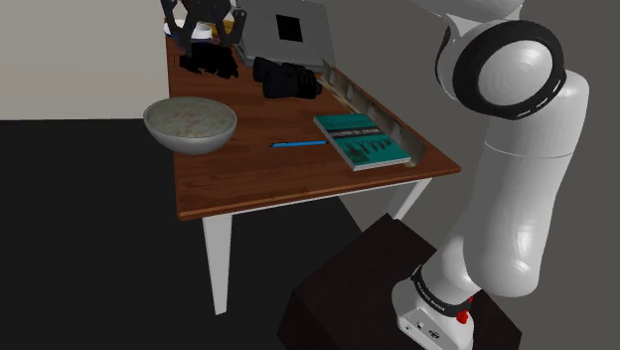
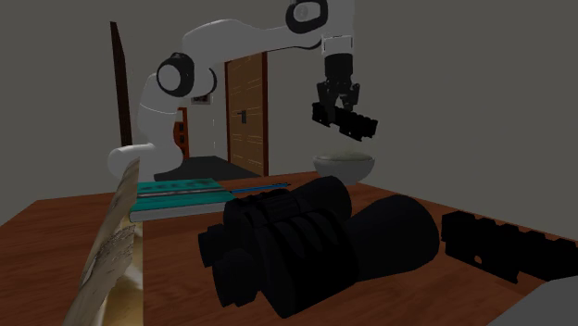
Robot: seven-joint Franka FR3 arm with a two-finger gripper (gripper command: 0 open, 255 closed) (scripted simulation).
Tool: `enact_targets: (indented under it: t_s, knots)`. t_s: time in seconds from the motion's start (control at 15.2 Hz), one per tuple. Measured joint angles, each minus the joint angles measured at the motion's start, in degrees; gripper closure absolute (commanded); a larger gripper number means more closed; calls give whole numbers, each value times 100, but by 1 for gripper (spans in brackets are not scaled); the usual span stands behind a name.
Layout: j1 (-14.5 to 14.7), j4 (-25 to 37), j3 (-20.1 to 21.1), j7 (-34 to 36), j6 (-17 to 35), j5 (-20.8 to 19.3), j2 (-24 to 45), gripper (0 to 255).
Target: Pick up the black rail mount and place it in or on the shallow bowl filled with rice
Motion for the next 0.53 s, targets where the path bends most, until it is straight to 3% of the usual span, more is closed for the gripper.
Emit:
enact_targets:
  t_s: [0.2, 0.53]
  knots:
    - [279, 83, 90, 337, -21, -68, 60, 255]
    - [220, -629, 102, 378, 465, -6, -164, 255]
